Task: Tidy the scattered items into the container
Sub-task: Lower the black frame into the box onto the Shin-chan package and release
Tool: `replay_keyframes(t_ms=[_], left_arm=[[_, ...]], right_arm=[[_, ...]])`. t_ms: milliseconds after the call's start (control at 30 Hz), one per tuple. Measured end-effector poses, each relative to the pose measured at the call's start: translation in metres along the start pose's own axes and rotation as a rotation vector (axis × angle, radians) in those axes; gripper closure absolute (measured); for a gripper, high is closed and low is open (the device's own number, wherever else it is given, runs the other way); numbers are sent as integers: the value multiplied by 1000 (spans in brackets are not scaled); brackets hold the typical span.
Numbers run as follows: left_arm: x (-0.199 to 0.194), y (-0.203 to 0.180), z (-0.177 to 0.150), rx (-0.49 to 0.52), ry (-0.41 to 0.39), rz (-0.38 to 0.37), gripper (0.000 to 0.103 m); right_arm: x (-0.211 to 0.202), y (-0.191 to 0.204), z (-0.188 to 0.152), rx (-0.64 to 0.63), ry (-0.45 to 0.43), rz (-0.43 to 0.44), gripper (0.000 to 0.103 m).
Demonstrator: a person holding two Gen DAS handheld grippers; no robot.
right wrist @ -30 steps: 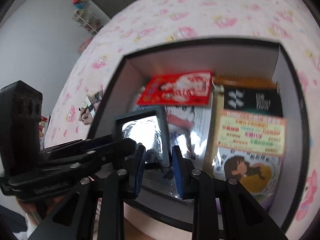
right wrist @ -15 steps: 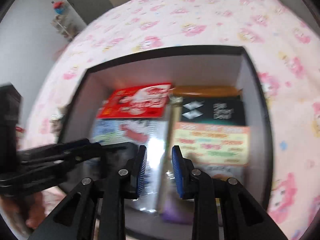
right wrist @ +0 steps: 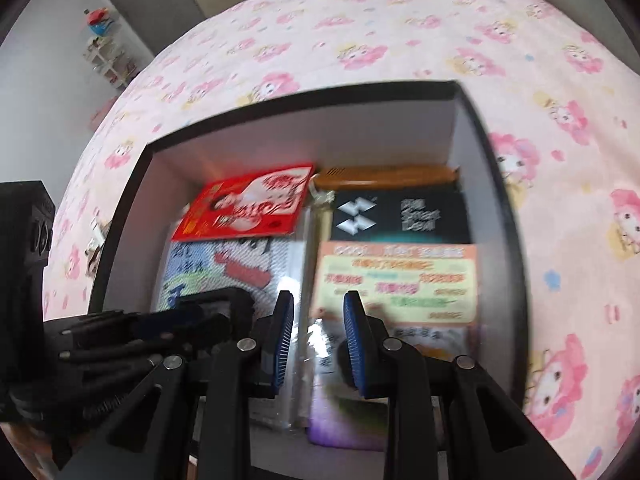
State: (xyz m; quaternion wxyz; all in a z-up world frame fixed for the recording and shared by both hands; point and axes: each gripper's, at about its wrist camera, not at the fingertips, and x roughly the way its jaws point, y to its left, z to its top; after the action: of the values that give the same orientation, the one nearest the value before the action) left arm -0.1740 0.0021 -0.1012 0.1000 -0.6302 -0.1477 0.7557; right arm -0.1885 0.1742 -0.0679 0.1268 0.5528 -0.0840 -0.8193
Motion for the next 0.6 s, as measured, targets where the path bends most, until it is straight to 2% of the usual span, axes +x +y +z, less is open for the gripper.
replay_keyframes(t_ms=[67, 233, 300, 367, 467, 500, 600], left_arm=[[-11, 9, -4, -20, -37, -28, 74], [-34, 11, -3, -26, -128, 7, 72], [-38, 15, -2, -30, -142, 1, 68], [-39, 17, -2, -30, -145, -14, 67], [-35, 18, 1, -25, -138, -45, 68], [-32, 16, 0, -27, -138, -59, 68], [-27, 14, 2, -54, -122, -144, 68]], right_arm=[[3, 8, -2, -29, 7, -3, 80], [25, 37, -11, -116, 79, 27, 80], [32, 45, -14, -124, 100, 63, 80], [42, 55, -17, -140, 163, 120, 79], [46, 63, -23, -146, 205, 207, 79], [42, 61, -23, -133, 196, 213, 79], [17, 46, -17, -110, 94, 130, 79]])
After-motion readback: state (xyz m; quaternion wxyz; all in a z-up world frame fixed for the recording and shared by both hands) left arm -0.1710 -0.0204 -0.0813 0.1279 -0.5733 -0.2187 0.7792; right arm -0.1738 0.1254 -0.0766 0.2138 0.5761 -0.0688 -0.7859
